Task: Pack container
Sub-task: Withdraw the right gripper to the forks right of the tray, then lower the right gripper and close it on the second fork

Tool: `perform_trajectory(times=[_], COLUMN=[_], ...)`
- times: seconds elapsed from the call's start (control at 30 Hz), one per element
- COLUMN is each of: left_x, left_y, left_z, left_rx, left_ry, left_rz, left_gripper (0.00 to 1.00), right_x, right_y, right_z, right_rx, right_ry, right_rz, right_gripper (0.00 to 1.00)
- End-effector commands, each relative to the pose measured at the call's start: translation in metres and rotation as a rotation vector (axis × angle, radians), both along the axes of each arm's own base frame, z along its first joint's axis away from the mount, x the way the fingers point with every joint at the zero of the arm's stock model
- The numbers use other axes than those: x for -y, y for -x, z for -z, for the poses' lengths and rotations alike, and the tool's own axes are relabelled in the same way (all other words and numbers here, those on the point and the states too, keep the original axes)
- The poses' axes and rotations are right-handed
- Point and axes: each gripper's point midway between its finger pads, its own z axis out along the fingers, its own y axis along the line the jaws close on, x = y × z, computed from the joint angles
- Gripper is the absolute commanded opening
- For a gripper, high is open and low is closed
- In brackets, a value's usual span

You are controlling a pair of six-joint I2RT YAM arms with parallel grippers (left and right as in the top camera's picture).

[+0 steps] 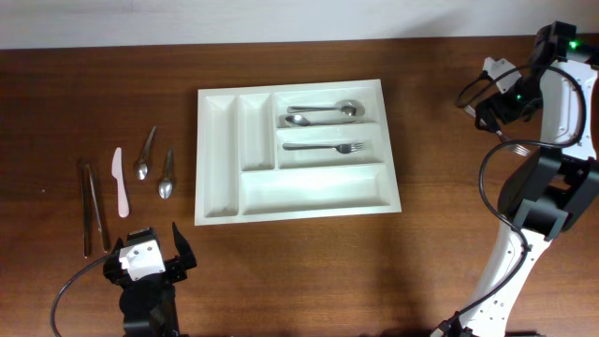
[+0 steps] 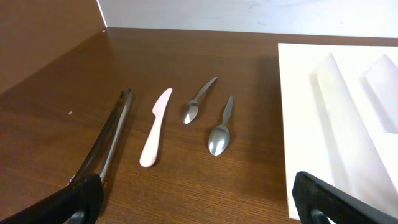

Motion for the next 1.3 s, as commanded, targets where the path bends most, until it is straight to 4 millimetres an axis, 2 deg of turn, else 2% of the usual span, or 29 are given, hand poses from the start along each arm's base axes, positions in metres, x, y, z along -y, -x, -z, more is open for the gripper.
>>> perform_trajectory(times=[0.0,0.3,0.47,0.77,1.27], left_x=[-0.003,-0.003,-0.003,-0.003,-0.003], left_y=[0.001,0.001,0.001,0.001,0.001], left_z=[0.002,0.002,0.002,0.002,0.002], left_rx=[-0.004,-0.004,-0.004,-0.004,-0.004], left_ry=[0.005,0.005,0.005,0.005,0.005], left_rz=[-0.019,-0.02,-0.02,-0.02,-0.019], left_gripper=[0.99,0.99,0.99,0.99,0.99], right_x=[-0.004,0.002,0.006,0.015,0.02], right_y=[-0.005,-0.002,-0.005,0.003,0.0], right_z=[-0.001,0.034,0.044,0.066,0.069], right_rx=[0.018,-0.04,-0.04,-0.082,-0.077], right_ry=[0.002,0.0,-0.001,-0.019,0.007], right_rz=[-0.07,-0.079,-0.073,-0.051,-0.05], right_gripper=[0.99,0.99,0.99,0.99,0.99])
